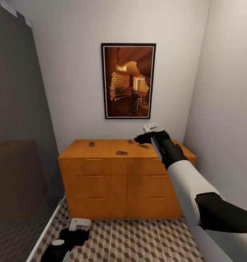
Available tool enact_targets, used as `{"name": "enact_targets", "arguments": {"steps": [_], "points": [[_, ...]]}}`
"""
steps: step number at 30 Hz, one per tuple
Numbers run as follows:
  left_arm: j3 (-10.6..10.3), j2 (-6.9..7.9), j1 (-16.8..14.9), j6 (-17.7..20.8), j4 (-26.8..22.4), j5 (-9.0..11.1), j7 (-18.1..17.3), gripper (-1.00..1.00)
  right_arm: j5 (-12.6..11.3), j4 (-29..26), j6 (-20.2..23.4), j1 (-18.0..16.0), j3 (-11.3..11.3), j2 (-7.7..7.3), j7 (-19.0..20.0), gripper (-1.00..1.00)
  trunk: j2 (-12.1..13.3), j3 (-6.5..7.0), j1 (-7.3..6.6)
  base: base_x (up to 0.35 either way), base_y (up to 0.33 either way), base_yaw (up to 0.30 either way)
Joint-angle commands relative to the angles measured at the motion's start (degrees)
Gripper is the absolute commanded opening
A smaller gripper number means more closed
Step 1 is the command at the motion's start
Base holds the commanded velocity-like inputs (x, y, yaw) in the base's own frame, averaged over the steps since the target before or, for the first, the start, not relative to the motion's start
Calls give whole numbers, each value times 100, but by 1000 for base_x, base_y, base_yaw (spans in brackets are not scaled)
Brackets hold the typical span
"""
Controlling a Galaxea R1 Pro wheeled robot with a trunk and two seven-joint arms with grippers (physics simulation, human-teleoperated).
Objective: Take the four mousetraps from the cabinet in the bathroom and place them on the bathroom floor. Make sure all four end up on the same floor surface, and ensure that at least two of them are either under or directly next to the same bathroom sink.
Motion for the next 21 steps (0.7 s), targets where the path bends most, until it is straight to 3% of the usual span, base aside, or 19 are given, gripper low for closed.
{"name": "enact_targets", "arguments": {"steps": [1,9,15,21], "points": [[-13,3,-5,28,-5,9,35,100,60,-10,28,-3,0,-2,41,100,-4,-7,0,0,0,242],[-17,-4,-5,28,8,11,35,100,68,-9,28,-3,-1,-8,41,100,-4,-7,0,2,-8,210],[-46,-6,-5,28,18,13,35,100,69,-9,28,2,-1,-10,41,100,-4,-7,0,108,-97,48],[-56,-6,-5,28,21,12,35,100,68,-9,28,12,-1,-118,41,100,-4,-7,0,192,-145,6]]}}
